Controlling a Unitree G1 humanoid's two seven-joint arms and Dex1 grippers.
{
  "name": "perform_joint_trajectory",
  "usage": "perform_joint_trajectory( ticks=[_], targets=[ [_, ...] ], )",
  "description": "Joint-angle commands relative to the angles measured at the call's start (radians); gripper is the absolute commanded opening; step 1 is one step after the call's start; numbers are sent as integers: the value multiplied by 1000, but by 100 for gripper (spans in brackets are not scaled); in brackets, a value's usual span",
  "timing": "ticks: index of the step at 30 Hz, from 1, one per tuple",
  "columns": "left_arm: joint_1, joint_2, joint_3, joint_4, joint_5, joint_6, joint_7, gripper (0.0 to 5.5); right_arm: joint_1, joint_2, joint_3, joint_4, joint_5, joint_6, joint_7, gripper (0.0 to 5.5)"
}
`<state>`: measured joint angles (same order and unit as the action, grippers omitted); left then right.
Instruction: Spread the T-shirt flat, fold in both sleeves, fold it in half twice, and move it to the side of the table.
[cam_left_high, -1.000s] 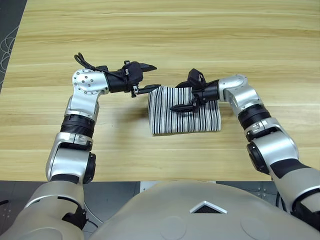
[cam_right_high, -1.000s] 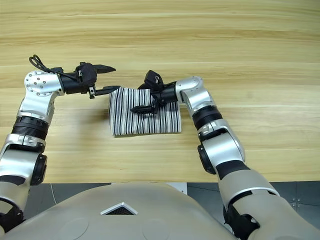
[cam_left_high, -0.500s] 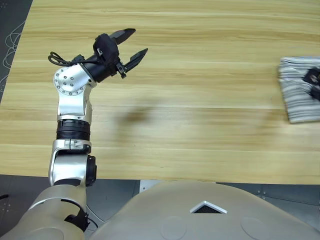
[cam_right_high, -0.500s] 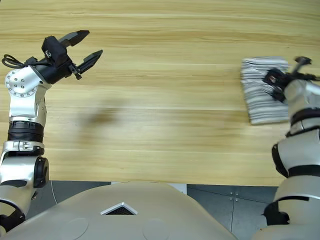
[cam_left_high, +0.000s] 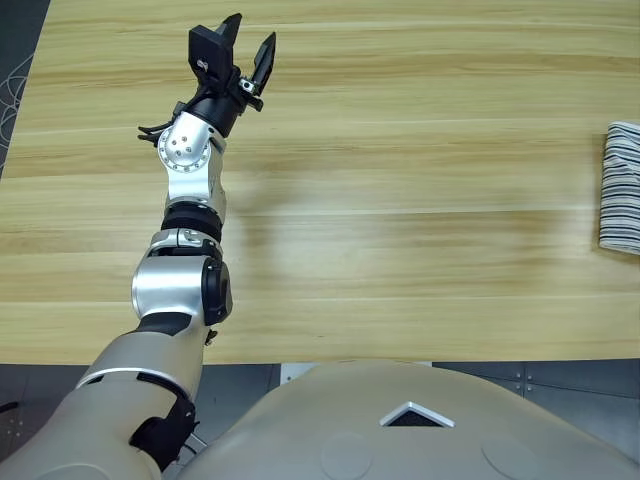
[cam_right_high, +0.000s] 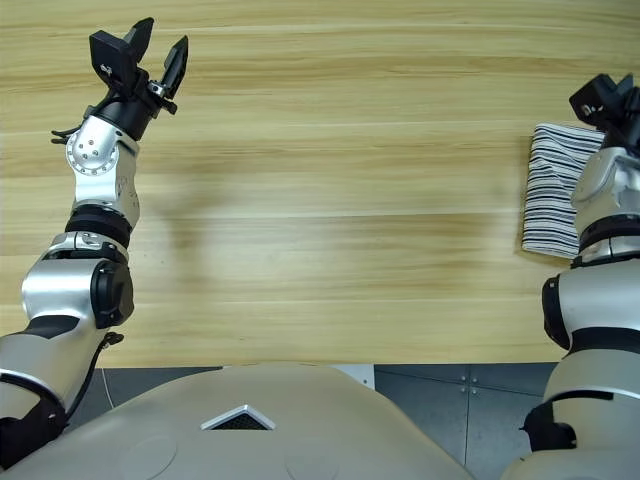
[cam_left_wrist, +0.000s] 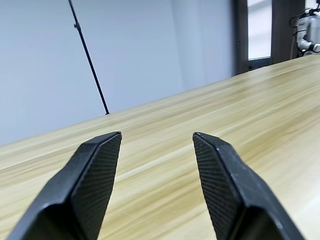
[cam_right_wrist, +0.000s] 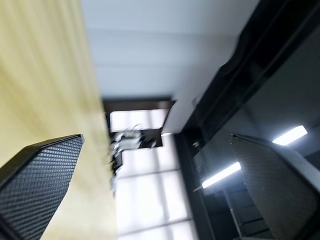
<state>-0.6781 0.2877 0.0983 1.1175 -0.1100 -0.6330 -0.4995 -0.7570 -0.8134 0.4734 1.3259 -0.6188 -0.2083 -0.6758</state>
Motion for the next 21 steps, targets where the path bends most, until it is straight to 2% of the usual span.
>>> perform_joint_trajectory(
  ticks=[1,4,5,7,9,13,19,21],
  targets=[
    [-35,-5,19,48,25,-57,86,265,-63,91,-10,-49,-6,-85,-24,547],
    [-76,-53,107,125,-41,-40,196,265,-7,387,-254,-71,362,-362,388,547],
    [-86,-74,136,151,-62,-16,225,265,15,496,-321,-62,461,-402,515,547],
    [-100,-101,145,183,-56,23,260,265,42,606,-382,-35,538,-406,637,547],
    [-106,-108,85,201,36,29,331,265,64,639,-361,-6,505,-377,689,547],
    [-129,-99,62,219,111,62,458,265,63,642,-368,13,471,-350,741,476],
    [-135,-103,96,227,106,110,453,265,64,656,-348,17,402,-343,704,359],
    [-134,-107,127,224,78,106,406,265,56,659,-344,19,381,-324,680,359]
  ],
)
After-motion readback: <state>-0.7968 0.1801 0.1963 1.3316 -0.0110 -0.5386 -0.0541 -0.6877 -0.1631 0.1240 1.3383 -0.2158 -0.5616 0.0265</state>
